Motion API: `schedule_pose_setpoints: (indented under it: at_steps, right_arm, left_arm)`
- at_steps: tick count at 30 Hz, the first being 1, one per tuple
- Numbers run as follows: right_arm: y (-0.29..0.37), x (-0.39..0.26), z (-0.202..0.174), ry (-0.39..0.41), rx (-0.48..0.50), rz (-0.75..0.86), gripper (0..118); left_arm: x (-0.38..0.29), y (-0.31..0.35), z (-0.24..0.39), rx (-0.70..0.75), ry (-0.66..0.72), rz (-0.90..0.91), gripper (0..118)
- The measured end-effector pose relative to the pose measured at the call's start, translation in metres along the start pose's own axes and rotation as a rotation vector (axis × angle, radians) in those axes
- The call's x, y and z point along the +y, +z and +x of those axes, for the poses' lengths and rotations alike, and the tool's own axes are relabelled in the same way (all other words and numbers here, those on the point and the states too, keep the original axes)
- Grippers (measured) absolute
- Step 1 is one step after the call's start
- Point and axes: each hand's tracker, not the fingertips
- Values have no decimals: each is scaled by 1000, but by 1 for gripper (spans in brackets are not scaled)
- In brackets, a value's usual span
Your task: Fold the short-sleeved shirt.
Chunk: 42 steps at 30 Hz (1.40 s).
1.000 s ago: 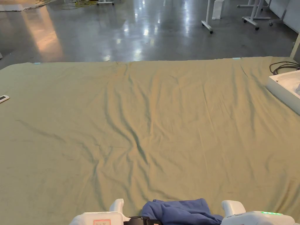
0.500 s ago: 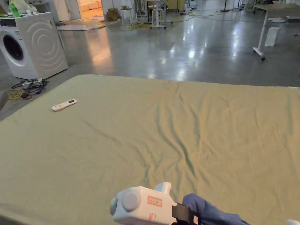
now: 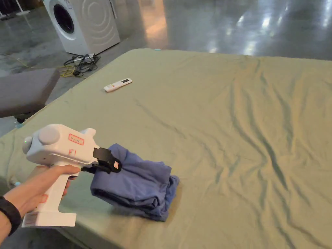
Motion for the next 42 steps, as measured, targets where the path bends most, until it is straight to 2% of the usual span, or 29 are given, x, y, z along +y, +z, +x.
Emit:
schedule_pose_setpoints:
  at_steps: [3, 4, 6, 7, 10, 13, 16, 19, 23, 26, 28, 30, 32, 34, 36, 39, 42]
  right_arm:
    - [-12, 3, -1, -11, -9, -21, 0]
    - [-13, 5, -2, -12, -25, -21, 0]
    - [-7, 7, -11, 14, -48, 3, 0]
    - [0, 9, -15, 56, -73, 38, 0]
    - [33, 13, -25, 163, -124, 143, 0]
    - [74, 17, -26, 277, -183, 265, 0]
    - [116, 22, -35, 379, -240, 411, 0]
    - [154, 23, -48, 459, -298, 574, 0]
    - [190, 19, -76, 503, -303, 756, 0]
    - [208, 20, -96, 510, -261, 832, 0]
    - [215, 24, -103, 527, -232, 874, 0]
    - [219, 29, -108, 543, -286, 896, 0]
    - [221, 25, -111, 561, -299, 923, 0]
    - [222, 25, -105, 572, -288, 936, 0]
    - [222, 18, -109, 601, -329, 980, 0]
    - [224, 9, -113, 588, -362, 961, 0]
    - [228, 2, -115, 588, -389, 943, 0]
  left_arm:
    - [-9, -42, -11, 137, 6, -27, 23]
    - [-12, -54, -11, 191, -4, -54, 35]
    - [-32, -46, 13, 331, -67, -81, 71]
    - [-35, -43, 17, 335, -86, -66, 75]
    - [-28, 4, 38, 377, -120, 69, 77]
    - [-46, 68, 99, 247, -285, 276, 77]
    - [-95, 126, 176, 72, -461, 448, 77]
    - [-139, 150, 227, -77, -605, 552, 77]
    - [-206, 166, 298, -217, -634, 737, 79]
    - [-234, 157, 344, -196, -687, 823, 79]
    - [-246, 152, 368, -169, -752, 823, 69]
    - [-257, 153, 387, -169, -744, 849, 48]
    - [-269, 157, 396, -158, -730, 902, 35]
    - [-281, 163, 406, -77, -714, 938, 9]
    - [-289, 169, 405, -64, -719, 950, 1]
    - [-307, 177, 400, 11, -687, 1006, 1]
    - [-314, 180, 397, 12, -769, 965, 1]
